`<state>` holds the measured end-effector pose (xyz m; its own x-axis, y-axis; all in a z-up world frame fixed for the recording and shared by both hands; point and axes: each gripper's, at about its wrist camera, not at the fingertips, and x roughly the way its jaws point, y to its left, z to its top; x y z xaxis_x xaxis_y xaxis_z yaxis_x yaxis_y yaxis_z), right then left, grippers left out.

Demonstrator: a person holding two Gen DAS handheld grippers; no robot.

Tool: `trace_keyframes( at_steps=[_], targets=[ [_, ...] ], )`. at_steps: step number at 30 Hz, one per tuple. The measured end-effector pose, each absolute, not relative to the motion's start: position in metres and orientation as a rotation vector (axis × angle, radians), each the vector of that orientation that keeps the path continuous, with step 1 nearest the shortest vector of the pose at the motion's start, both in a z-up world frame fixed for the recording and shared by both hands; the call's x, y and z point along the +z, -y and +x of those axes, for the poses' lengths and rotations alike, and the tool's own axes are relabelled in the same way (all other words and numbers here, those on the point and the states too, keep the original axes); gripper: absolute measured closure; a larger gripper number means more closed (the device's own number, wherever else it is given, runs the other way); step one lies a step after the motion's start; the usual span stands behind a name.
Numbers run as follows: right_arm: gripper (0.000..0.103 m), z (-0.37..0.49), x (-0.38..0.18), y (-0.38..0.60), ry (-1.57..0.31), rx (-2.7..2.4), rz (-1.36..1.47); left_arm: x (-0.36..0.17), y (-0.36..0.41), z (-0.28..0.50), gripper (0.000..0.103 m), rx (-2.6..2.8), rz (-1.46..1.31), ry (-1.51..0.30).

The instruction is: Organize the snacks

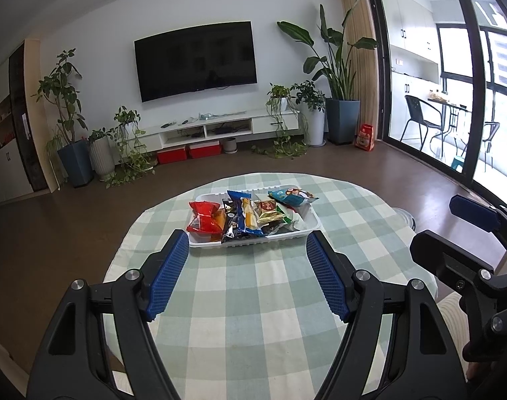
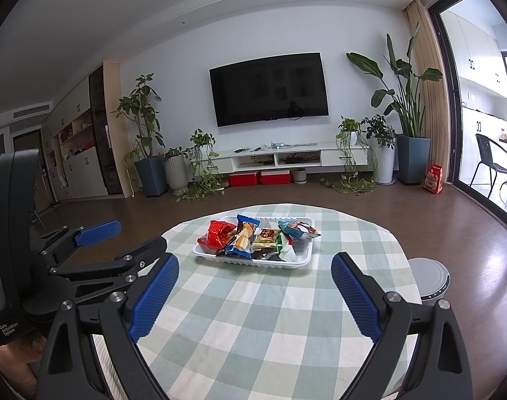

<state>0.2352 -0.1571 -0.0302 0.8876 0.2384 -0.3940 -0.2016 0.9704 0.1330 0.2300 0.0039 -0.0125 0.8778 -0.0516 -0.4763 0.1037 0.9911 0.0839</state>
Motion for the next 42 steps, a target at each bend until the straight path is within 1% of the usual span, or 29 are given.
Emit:
trace_keyframes(
  at_steps=[42],
  targets=[
    [0.008,0.2358,-0.0354,0.157,-0.418,0.23,0.091,-0.0172,-0.0053,0.2265,0.031,-0.079,0.109,-0.486]
  ],
)
